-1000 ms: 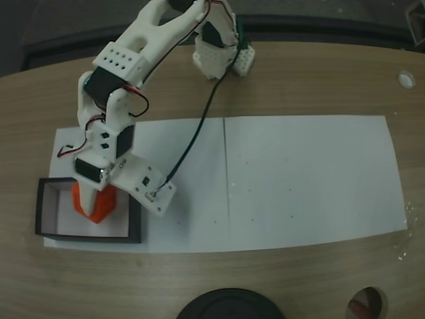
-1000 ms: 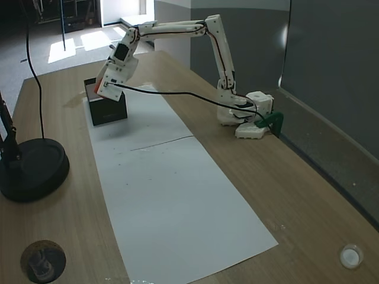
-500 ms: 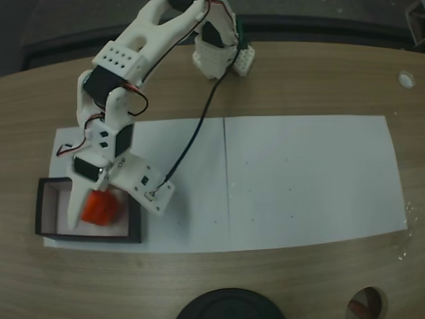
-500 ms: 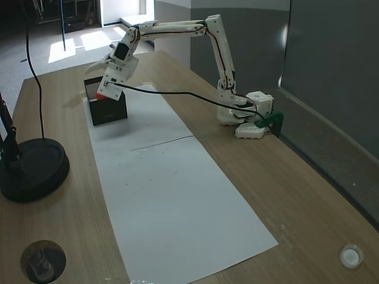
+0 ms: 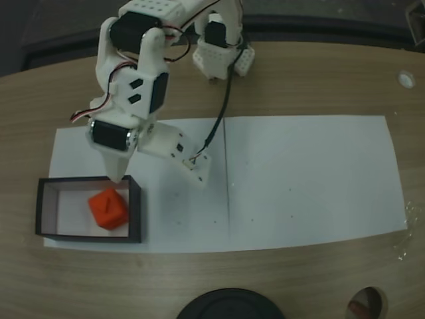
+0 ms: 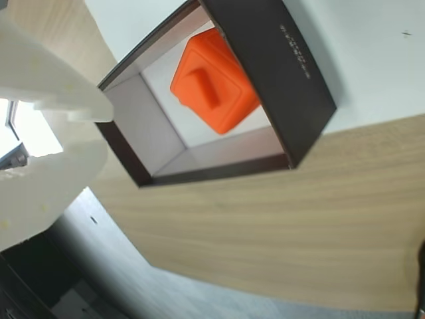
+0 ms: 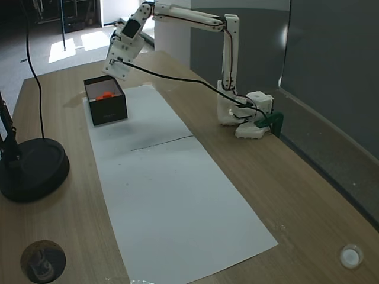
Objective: Grab a orange square and put it in the box.
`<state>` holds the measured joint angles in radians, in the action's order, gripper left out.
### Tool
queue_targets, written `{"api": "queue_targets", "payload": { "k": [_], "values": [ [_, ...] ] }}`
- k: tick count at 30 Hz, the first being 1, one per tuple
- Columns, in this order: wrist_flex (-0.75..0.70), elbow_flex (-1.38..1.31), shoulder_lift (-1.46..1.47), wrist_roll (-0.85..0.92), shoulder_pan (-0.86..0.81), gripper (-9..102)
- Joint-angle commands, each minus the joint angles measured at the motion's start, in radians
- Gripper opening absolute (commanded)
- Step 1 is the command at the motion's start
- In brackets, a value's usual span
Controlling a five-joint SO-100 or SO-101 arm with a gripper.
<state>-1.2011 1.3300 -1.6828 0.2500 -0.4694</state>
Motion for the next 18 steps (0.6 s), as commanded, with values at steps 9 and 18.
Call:
{"api": "queue_targets", "payload": {
  "k": [9, 18],
  "values": [
    [-0.327, -0.051, -0.483, -0.008, 0.453, 0],
    [-0.523, -0.025, -0.796, -0.011, 0.546, 0]
  ]
}}
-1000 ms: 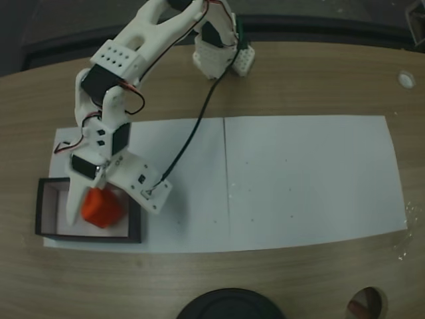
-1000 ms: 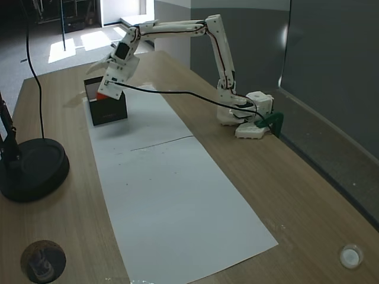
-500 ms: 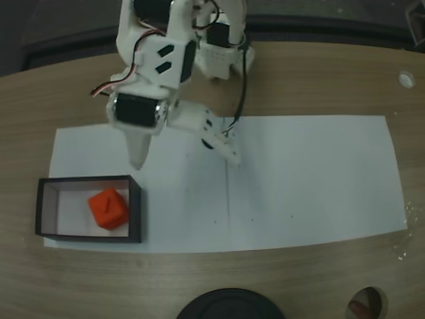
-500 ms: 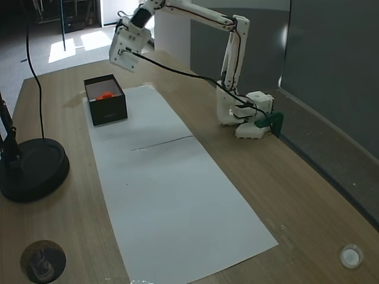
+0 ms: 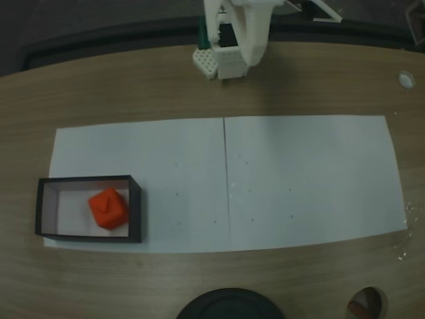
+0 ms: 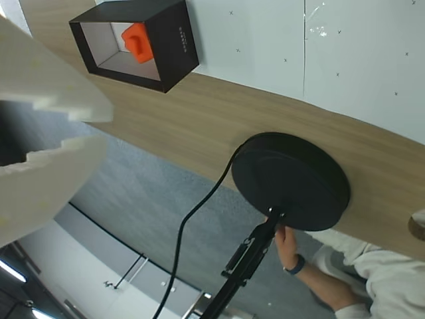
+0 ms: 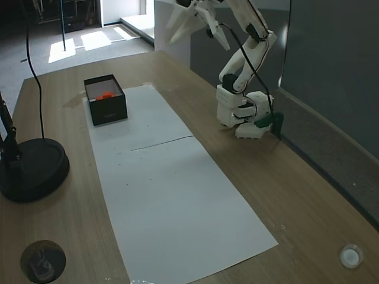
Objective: Grab a orange square and put it in the box.
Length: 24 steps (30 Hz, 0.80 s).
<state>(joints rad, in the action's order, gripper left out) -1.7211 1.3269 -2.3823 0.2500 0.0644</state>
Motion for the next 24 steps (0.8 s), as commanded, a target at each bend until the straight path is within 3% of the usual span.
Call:
{"api": "queue_targets", "payload": {
  "k": [1, 5, 12, 20, 24],
  "values": [
    [-0.003, 0.002, -0.155, -0.020, 0.012, 0],
    [0.000, 0.124, -0.385, -0.115, 0.014, 0],
    [0.057, 0.416, -0.726, -0.118, 0.014, 0],
    [0.327, 0.868, -1.072, -0.117, 0.014, 0],
    [0.430, 1.034, -1.098, -0.120, 0.012, 0]
  ]
}}
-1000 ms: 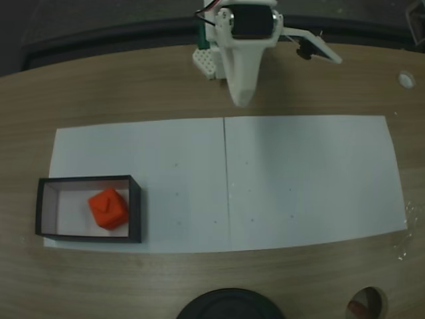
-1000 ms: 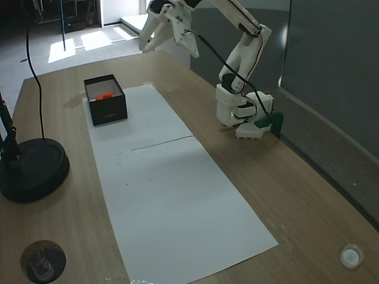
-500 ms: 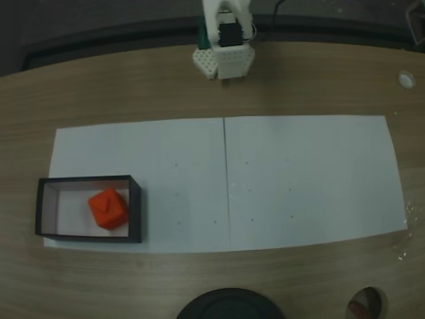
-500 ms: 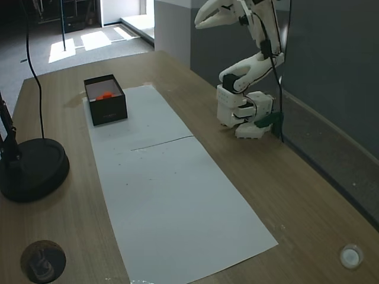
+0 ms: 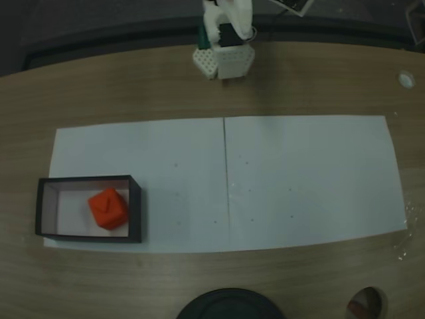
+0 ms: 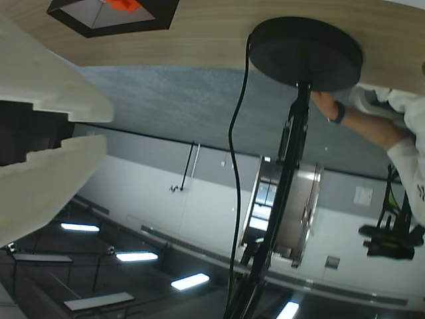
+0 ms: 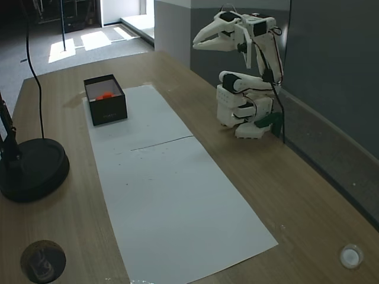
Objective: Grab a orange square and put it in the box.
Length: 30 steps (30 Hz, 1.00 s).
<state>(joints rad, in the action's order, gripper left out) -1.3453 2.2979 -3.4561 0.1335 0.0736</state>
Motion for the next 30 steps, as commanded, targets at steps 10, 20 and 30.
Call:
{"api": "queue_targets", "payload": {
  "k": [10, 20, 30],
  "values": [
    [0.229, 0.517, -0.017, -0.009, 0.003, 0],
    [0.183, 0.721, -0.017, -0.175, 0.003, 0],
    [0.054, 0.701, -0.012, -0.169, 0.014, 0]
  ]
}}
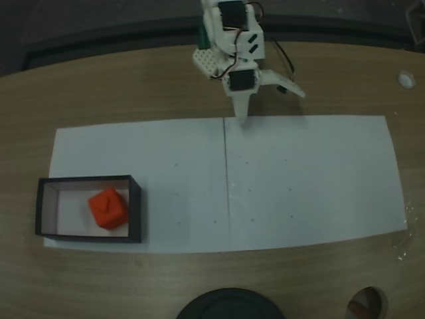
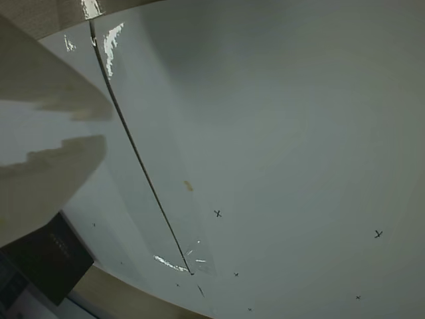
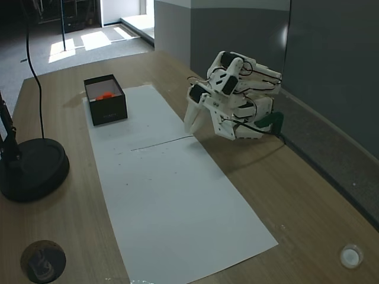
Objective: Grab a orange square and put it in the box.
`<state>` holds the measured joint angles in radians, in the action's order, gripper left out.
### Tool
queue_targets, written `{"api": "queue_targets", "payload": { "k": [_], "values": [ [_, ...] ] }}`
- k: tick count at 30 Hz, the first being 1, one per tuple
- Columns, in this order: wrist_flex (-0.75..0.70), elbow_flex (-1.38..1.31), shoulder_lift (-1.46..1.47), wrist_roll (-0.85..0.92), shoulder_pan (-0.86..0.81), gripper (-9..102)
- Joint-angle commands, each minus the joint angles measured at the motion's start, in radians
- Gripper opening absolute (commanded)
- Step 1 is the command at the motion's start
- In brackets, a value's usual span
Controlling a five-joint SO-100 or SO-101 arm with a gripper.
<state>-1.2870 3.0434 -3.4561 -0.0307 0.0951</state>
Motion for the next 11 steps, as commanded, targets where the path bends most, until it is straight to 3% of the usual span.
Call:
{"api": "queue_targets", "payload": {
  "k": [1, 11],
  "values": [
    [-0.005, -0.044, -0.009, -0.006, -0.014, 0],
    [-0.005, -0.044, -0.015, -0.006, -0.008, 0]
  ]
}}
